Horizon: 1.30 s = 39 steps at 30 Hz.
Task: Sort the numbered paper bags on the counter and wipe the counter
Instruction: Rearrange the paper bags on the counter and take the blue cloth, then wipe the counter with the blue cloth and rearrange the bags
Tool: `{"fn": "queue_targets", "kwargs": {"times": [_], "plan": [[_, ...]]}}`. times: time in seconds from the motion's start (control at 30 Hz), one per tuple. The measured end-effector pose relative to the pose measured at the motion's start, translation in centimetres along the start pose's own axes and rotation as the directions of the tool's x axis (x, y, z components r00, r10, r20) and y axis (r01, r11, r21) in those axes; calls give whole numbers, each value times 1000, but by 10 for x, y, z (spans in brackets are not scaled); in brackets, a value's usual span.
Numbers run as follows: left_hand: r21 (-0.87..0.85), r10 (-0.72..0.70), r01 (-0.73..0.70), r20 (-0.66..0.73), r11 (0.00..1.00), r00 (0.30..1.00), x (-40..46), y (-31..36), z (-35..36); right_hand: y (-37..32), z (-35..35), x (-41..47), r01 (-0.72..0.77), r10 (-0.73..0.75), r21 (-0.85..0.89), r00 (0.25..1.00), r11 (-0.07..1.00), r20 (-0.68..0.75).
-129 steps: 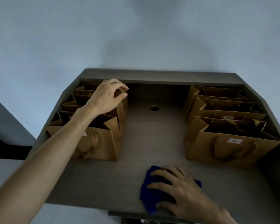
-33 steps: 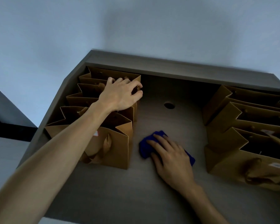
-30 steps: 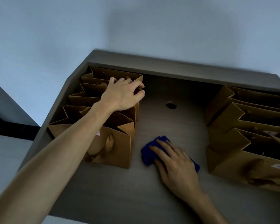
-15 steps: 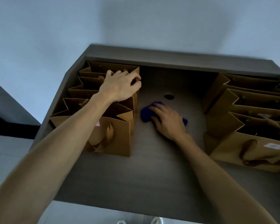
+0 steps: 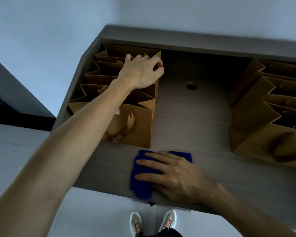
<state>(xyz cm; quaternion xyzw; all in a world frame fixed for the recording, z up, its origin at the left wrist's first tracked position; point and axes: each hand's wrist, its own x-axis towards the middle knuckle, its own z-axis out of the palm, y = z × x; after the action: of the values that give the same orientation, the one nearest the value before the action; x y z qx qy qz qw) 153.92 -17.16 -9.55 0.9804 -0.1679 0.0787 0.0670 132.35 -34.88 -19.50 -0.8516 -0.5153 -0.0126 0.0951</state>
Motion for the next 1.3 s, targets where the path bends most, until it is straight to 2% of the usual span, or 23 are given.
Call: {"fn": "queue_targets", "kwargs": {"times": [0.07,0.13,0.3,0.4,0.5,0.63,0.73,0.87,0.97,1.17,1.23,1.3], "plan": [[0,-5,5,-3,1000,1000,-1,1,0,-18,12,49,89,-87,85,996,992,-24],[2,-4,5,-1,1000,1000,-2,1,-1,-34,20,102,145,-140,88,988,986,-60],[-7,-8,8,7,1000,1000,-3,3,-2,-48,18,160,136,-110,176,983,975,-147],[-9,1,-1,2,1000,1000,-2,3,0,-37,25,131,146,-125,162,983,976,-134],[-9,12,-12,-10,1000,1000,1,2,2,-22,18,68,113,-105,167,993,979,-57],[-4,18,-18,-19,1000,1000,5,1,3,-4,-8,-32,-29,22,196,999,980,38],[8,19,-19,-22,1000,1000,6,0,4,-1,-19,-72,-126,114,203,991,971,68],[-10,15,-16,-14,1000,1000,5,-1,1,-2,-22,-73,-156,145,215,987,964,66],[-59,8,-8,-9,998,1000,2,-1,-3,-3,-27,-70,-200,174,230,976,952,129],[-320,-9,24,50,947,999,-5,-3,-23,4,-51,-62,-205,106,353,954,913,280],[-420,-6,39,79,907,997,-6,-10,-32,9,-61,-56,-188,86,352,954,917,286],[-441,-23,60,90,896,996,-7,-19,-42,13,-67,-47,-182,108,313,965,932,239]]}}
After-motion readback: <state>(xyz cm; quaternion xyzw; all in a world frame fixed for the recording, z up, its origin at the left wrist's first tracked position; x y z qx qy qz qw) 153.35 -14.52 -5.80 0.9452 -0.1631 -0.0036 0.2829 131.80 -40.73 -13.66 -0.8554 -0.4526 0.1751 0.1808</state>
